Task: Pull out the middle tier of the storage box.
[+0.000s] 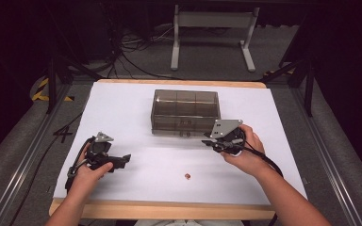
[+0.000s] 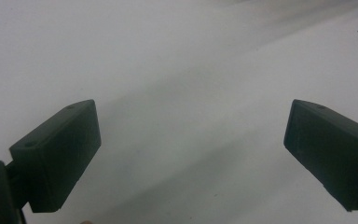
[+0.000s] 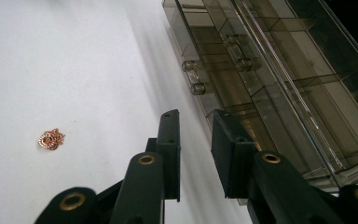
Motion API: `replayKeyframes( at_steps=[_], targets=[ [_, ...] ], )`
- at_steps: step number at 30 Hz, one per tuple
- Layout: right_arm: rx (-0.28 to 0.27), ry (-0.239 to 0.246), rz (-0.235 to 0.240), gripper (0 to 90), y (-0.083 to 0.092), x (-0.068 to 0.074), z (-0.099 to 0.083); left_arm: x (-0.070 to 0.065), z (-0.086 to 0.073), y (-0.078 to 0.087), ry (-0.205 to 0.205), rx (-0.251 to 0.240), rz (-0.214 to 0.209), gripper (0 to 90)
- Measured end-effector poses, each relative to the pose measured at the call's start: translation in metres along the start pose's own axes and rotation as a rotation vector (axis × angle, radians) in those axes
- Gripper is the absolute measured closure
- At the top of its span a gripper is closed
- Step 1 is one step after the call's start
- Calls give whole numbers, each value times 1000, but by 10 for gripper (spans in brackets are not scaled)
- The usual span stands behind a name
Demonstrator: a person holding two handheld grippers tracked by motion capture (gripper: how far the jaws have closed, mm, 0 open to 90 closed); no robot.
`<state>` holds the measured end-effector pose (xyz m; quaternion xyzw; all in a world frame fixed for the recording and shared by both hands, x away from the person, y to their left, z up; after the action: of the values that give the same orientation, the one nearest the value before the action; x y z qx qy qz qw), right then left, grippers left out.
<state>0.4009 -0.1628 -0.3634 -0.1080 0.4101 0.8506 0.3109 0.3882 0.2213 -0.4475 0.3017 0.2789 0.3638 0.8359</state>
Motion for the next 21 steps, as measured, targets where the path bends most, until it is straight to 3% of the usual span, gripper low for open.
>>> replayKeyframes(
  at_steps=[21],
  targets=[
    [58,-34,86,738,-7,-26,7,0,-1,0,-4,4,8,43]
  ],
)
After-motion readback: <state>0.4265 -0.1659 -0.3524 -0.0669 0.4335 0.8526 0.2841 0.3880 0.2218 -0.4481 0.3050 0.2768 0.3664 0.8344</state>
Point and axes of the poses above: each handheld gripper's, and its own axes: y roughly backward along the jaws, z roughly out of its top, x roughly to its left, the point moved 2 cm from there along -y, roughly forward along the jaws, and after that the axes turned 10 degrees about -z, right-handed, at the moved point
